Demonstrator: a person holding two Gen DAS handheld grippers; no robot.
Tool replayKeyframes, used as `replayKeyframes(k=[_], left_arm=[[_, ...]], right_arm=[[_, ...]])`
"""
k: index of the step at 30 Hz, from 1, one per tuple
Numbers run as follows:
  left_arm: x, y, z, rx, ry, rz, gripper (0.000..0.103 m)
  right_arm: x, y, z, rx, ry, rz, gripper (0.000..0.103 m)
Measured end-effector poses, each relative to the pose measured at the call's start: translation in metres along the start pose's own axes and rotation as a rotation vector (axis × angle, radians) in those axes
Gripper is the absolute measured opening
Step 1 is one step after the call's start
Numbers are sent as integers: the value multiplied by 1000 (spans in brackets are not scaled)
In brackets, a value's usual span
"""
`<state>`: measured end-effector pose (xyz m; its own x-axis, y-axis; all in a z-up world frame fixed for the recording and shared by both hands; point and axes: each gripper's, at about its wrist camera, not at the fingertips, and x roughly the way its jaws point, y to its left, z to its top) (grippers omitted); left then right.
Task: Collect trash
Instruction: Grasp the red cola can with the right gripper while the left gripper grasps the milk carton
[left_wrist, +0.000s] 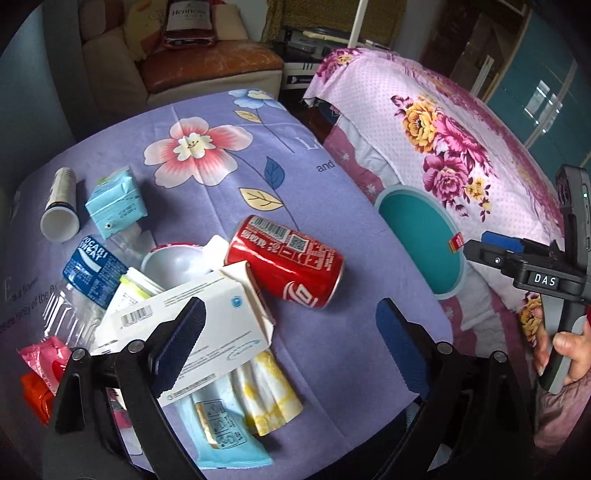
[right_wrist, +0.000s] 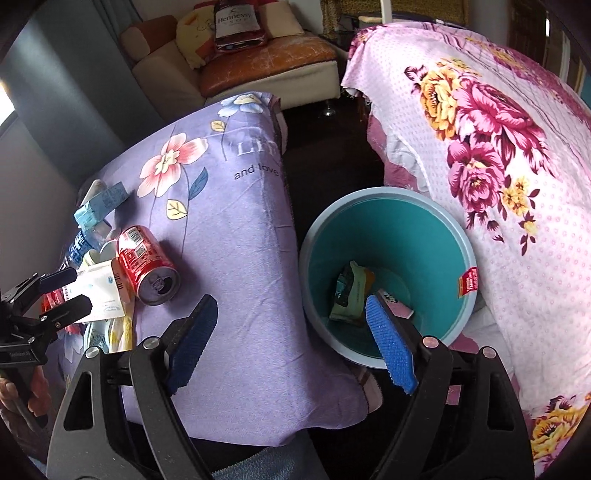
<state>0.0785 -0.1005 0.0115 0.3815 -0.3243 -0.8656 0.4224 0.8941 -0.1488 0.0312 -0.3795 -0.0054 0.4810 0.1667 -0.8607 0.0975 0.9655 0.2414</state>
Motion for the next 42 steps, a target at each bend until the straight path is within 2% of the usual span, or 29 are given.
replayKeyframes(k=[7,15,21,24,28,32,34,37,42], left_arm=[[-22,59,-21,-41,-6,73,94],[-41,106,-24,-162,-54,52,94],[-32,115,-24,-178,-42,49,94],[-31,124,-22,-188,-39,47,94],[-30,133,-17,-213,-40,47,94],[-28,136,-10,-229,-37,40,94],[-27,136,-5,-235,-36,37,94],[-22,136,6,-245,-30,43,94],[-10,142,30,-276,-14,56,94]], right_arm=[[19,66,6,-166,94,35,79],[46,124,24,-279,178,69,79],[74,154,40,-326,213,71,79],[85,162,45,-332,229,83,78],[102,170,48,-350,268,99,67],[120,173,48,-362,305,97,67],[126,172,48,-357,317,105,63],[124,171,52,-369,289,100,62],[120,158,78,-299,245,112,62]])
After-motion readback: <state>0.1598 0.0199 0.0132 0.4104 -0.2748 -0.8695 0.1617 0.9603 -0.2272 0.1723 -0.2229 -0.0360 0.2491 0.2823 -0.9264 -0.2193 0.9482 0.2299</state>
